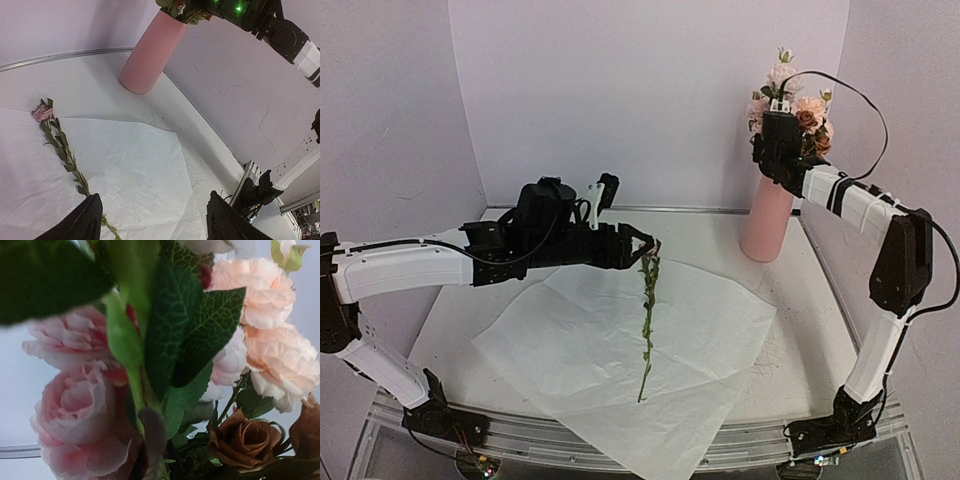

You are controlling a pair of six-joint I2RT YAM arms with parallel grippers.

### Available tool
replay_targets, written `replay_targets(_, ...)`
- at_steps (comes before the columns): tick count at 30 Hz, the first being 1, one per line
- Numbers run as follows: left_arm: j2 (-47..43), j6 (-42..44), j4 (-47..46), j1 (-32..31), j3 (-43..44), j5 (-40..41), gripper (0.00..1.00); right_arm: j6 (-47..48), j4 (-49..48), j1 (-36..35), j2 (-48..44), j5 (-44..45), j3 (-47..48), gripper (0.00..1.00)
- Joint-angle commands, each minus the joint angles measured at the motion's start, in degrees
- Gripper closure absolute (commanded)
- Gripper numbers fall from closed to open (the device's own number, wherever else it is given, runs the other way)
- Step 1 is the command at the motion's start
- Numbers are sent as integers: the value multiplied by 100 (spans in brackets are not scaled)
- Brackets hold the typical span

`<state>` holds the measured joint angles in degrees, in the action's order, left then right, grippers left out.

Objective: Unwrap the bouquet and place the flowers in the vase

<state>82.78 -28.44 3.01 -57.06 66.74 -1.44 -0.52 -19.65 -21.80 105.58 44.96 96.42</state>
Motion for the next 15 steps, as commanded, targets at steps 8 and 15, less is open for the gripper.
replay_targets(8,-113,67,-80,-5,193,-23,27,-897,496,49,20,-128,-513,100)
replay_targets(15,-135,46,-76,-7,114,19,27,-1069,805,64,-145,-179,-448,76)
